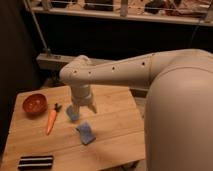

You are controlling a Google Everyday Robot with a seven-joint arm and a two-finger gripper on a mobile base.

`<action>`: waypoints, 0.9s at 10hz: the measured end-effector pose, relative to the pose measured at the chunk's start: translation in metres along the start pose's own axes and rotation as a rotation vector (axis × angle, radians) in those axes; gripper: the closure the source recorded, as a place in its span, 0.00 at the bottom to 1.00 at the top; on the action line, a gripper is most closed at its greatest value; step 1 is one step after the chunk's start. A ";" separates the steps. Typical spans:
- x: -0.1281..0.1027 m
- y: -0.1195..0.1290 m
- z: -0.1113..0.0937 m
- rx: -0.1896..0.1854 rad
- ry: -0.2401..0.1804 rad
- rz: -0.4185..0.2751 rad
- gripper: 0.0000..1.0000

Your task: Push the eraser across the table

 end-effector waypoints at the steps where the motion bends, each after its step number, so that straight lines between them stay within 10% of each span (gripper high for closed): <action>1: 0.000 0.000 0.000 0.000 0.000 0.000 0.35; 5: 0.001 0.004 0.000 -0.006 -0.004 -0.028 0.35; 9: 0.009 0.066 0.017 -0.027 -0.038 -0.317 0.35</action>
